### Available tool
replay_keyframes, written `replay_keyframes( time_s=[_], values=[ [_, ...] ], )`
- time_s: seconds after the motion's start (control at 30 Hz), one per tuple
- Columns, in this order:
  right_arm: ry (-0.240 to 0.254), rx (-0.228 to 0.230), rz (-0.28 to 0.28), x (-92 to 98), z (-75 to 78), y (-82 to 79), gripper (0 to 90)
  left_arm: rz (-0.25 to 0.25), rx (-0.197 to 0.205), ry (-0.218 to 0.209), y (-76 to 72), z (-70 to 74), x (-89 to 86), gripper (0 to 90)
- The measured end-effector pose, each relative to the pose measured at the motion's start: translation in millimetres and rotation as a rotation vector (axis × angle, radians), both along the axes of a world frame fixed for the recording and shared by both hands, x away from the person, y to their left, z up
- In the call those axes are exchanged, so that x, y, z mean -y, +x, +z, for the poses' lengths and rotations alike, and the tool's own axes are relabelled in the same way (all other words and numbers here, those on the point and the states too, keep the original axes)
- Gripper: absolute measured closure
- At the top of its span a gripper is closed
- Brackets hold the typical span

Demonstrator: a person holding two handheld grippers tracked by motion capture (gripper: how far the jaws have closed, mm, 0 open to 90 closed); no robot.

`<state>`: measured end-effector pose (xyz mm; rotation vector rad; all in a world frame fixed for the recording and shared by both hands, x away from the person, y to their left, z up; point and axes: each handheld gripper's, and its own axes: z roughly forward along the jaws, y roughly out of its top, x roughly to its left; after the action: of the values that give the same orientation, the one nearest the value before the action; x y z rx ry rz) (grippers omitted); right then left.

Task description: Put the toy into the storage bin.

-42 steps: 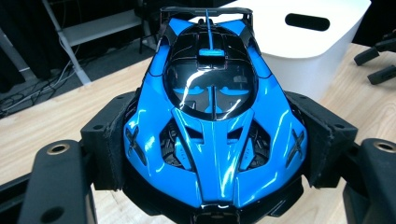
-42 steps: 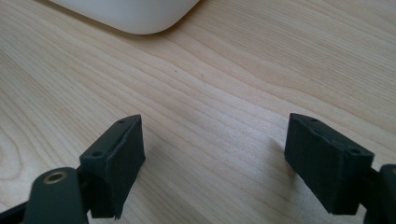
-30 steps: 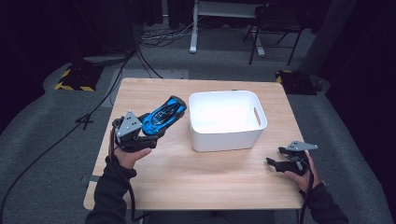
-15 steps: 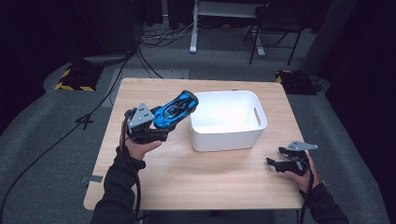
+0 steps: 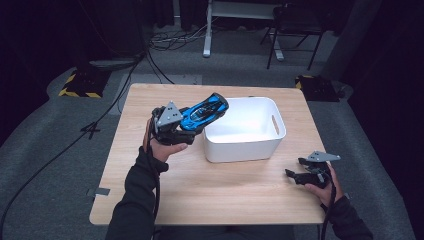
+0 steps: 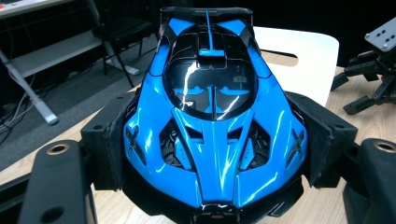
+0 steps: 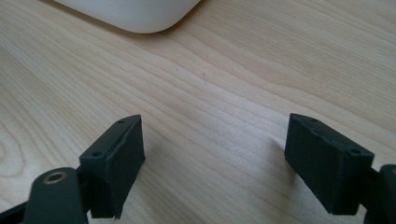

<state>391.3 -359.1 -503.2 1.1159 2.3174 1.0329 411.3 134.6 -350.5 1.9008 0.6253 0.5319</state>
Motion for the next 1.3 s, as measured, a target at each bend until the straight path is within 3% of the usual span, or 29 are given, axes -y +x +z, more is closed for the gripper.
replay_keyframes(
  time_s=[0.13, 0.33, 0.73, 0.97, 1.07, 1.1, 1.17, 1.23, 1.3],
  values=[
    [0.0, 0.001, 0.0, 0.0, 0.0, 0.0, 20.1, -0.028, -0.016, -0.02, 8.3, 0.3, 5.9, 24.7],
    [0.0, 0.001, 0.0, 0.0, 0.0, 0.0, 20.1, -0.049, -0.025, -0.001, 22.1, 4.3, 18.6, 24.7],
    [0.0, 0.003, 0.008, -0.2, -0.1, -0.1, 20.1, -0.071, -0.044, 0.025, 35.1, 2.6, 40.7, 24.7],
    [0.002, 0.001, 0.011, -0.4, 0.0, -0.4, 20.1, -0.095, -0.056, 0.065, 36.7, 3.1, 46.7, 24.7],
    [0.001, 0.001, 0.012, -0.5, 0.0, -0.4, 20.1, -0.106, -0.049, 0.125, 38.8, 6.2, 45.6, 24.8],
    [0.001, 0.002, 0.013, -0.4, 0.0, -0.4, 20.1, -0.1, -0.053, 0.092, 38.6, 5.7, 47.1, 24.7],
    [0.001, 0.001, 0.013, -0.5, 0.0, -0.4, 20.1, -0.116, -0.073, 0.084, 40.4, 5.3, 49.0, 24.7],
    [0.001, 0.002, 0.014, -0.5, 0.0, -0.4, 20.1, -0.124, -0.056, 0.153, 44.2, 8.2, 49.7, 24.7],
    [0.002, 0.001, 0.014, -0.5, 0.0, -0.5, 20.1, -0.134, -0.068, 0.165, 47.0, 10.2, 53.3, 24.7]
  ],
)
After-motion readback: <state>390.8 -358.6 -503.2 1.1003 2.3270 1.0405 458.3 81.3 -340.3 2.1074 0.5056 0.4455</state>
